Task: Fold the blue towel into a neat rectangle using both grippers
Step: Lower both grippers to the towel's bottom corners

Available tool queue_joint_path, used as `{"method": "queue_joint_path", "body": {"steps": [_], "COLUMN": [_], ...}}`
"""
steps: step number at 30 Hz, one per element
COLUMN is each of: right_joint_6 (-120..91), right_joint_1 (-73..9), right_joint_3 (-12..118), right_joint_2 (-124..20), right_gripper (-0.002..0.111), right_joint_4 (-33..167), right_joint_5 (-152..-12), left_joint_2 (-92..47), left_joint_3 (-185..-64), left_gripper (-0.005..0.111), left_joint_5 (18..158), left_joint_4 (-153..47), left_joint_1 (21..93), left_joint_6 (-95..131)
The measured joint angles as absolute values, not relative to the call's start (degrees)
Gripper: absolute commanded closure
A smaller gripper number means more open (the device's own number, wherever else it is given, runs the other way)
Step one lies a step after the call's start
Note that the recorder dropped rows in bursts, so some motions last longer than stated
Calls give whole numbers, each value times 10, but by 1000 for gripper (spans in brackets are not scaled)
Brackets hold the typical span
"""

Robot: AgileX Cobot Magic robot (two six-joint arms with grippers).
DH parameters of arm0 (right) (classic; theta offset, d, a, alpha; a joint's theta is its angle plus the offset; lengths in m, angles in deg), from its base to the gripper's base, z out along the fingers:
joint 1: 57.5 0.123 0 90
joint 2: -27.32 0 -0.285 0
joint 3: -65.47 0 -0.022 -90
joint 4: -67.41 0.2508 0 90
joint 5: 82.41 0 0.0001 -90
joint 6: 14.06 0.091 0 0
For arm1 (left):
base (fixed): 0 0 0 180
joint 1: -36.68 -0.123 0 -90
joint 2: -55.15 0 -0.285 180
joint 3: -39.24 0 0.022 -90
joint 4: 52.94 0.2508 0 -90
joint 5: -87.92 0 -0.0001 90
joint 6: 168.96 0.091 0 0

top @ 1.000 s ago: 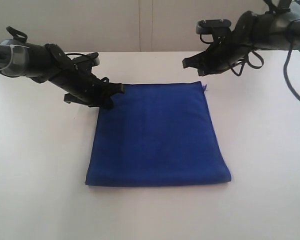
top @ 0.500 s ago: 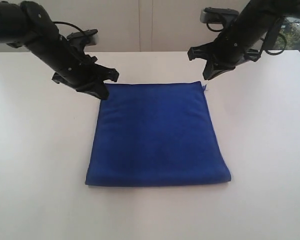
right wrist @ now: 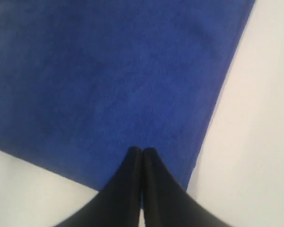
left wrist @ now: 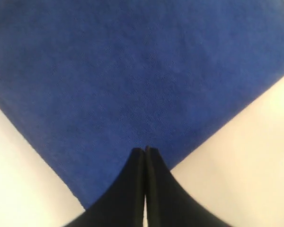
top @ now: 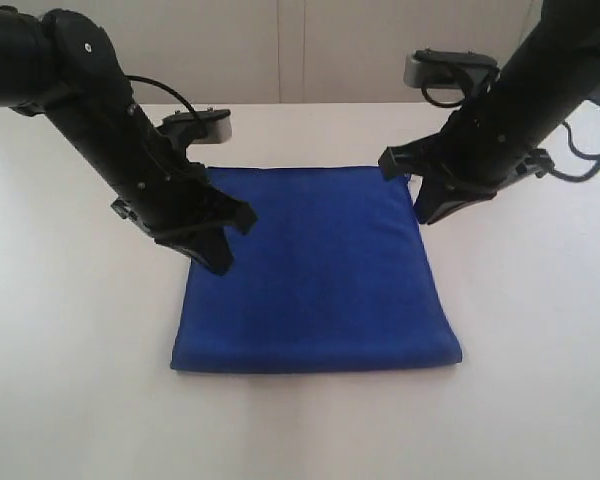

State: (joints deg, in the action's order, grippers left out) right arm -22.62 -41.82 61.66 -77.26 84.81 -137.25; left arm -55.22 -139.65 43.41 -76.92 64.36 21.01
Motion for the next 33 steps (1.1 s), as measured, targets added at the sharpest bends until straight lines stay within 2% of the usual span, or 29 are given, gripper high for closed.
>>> {"method": "queue_joint_path", "body": {"steps": [14, 33], "right_joint_6": [-215, -240], "right_joint_1": [-395, -392], "right_joint_3": [456, 423], "right_joint_2": [-764, -764], "right_gripper": [108, 108], "right_joint_4": [884, 944], "right_joint_5": [-1267, -1198], "left_joint_2": [-550, -557], "left_joint_3": [-1286, -1252], "left_gripper": [107, 107], "left_joint_5": [503, 587], "left_joint_4": [-737, -792], "left_joint_1": [652, 652], "left_joint_6": [174, 193]}}
